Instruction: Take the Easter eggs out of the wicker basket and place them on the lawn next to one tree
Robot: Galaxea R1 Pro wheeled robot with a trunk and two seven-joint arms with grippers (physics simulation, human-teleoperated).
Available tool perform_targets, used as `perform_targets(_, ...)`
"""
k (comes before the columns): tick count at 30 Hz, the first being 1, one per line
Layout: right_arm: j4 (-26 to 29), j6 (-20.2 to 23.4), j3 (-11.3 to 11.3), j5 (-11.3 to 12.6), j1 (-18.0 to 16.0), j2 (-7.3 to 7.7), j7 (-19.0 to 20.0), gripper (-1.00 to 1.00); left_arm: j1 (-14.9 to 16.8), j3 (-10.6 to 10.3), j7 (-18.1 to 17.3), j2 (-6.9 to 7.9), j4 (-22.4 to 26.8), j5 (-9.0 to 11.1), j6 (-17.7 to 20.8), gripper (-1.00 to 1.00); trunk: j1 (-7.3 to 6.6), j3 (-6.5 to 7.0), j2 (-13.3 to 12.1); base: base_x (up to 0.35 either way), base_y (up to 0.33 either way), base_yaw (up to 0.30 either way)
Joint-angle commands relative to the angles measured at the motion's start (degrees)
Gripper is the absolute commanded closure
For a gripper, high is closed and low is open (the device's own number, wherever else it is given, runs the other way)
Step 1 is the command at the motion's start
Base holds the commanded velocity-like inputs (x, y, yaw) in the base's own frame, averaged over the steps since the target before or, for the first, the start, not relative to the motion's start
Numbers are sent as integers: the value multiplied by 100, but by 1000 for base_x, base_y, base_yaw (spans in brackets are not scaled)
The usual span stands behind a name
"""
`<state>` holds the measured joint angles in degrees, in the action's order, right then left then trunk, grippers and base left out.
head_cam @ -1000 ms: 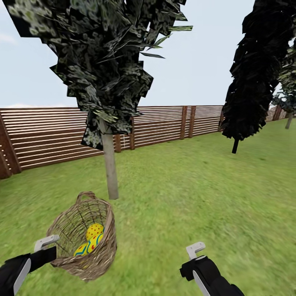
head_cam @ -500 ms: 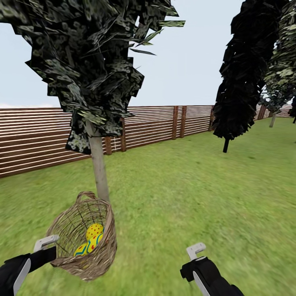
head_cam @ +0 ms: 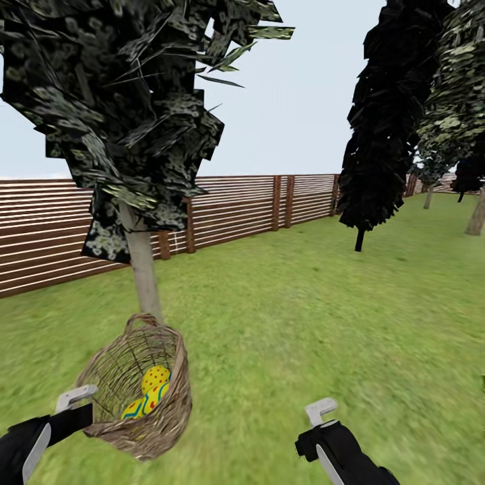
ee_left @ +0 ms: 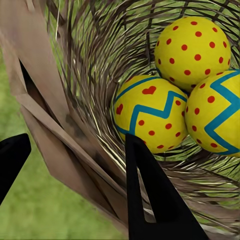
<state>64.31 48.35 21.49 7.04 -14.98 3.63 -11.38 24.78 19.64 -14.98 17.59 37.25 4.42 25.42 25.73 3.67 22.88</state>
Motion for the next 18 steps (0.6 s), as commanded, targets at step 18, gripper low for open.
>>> perform_targets(18,11,16,13,69,-5,32,-57,-100,0,22,-13,-1,11,76,51,100,5,75,4,334,0,-172)
